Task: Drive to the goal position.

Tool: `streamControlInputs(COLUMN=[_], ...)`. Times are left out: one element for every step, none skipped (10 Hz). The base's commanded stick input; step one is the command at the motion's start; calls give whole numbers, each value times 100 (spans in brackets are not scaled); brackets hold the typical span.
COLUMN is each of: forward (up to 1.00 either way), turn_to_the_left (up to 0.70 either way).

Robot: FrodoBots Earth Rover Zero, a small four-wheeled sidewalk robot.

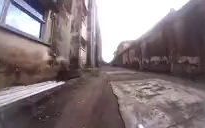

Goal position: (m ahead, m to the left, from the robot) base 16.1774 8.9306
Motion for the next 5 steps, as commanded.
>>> streamControlInputs(forward=[70,70,70,70,70], turn_to_the_left=[0,0,0,0,0])
